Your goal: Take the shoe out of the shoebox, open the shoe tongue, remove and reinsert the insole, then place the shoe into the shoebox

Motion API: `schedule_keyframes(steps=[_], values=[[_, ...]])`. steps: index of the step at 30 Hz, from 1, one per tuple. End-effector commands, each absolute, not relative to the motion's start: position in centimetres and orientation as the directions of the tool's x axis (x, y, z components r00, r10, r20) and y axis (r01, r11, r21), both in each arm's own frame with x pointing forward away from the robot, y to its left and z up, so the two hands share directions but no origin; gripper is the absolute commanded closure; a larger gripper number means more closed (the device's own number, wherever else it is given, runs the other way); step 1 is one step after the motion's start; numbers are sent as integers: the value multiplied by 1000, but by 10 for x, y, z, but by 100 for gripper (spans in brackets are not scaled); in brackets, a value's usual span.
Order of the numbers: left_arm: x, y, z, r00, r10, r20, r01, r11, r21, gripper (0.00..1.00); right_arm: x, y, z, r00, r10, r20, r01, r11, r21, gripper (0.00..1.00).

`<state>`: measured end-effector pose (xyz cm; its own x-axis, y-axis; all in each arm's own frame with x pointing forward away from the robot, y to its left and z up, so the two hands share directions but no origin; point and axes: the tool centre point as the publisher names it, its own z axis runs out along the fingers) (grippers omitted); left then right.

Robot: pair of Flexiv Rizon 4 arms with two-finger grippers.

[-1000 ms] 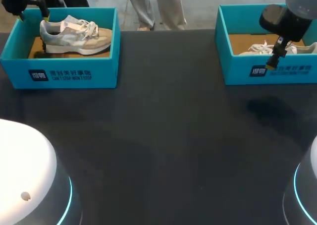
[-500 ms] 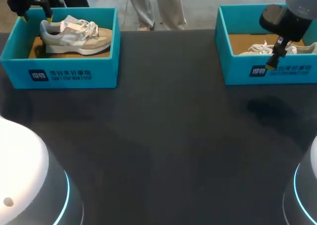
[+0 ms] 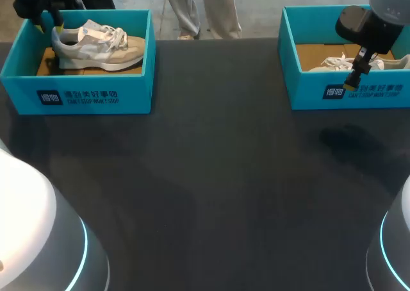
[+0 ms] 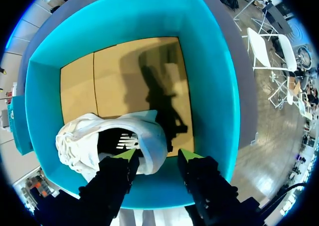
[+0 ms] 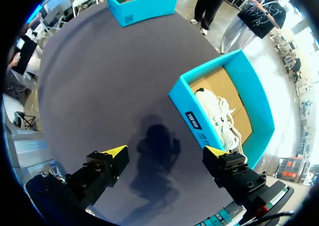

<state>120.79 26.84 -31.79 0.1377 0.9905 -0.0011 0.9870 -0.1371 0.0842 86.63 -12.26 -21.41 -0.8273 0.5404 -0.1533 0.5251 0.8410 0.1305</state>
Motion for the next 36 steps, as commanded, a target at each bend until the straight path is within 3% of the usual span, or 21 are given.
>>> schedule_keyframes(steps=[1, 7, 10, 12, 17, 27, 36], values=[[1211, 270, -325, 136, 991, 3, 988, -136, 77, 50, 866, -123, -214, -828, 540, -153, 525, 841, 131, 0], [1210, 272, -331, 133, 991, 4, 989, -133, 65, 50, 866, -123, -214, -828, 540, -153, 525, 841, 131, 0], [1209, 272, -337, 140, 990, 11, 989, -141, 54, 42, 866, -123, -214, -828, 540, -153, 525, 841, 131, 0], [1208, 272, -339, 146, 989, 12, 988, -146, 54, 44, 866, -123, -214, -828, 540, -153, 525, 841, 131, 0], [1208, 272, -346, 145, 989, 13, 989, -145, 40, 38, 866, -123, -214, -828, 540, -153, 525, 841, 131, 0], [1209, 271, -361, 144, 989, 21, 990, -144, 9, 42, 866, -123, -214, -828, 540, -153, 525, 841, 131, 0], [1214, 276, -371, 138, 990, 25, 990, -138, -13, 38, 866, -123, -214, -828, 540, -153, 525, 841, 131, 0]])
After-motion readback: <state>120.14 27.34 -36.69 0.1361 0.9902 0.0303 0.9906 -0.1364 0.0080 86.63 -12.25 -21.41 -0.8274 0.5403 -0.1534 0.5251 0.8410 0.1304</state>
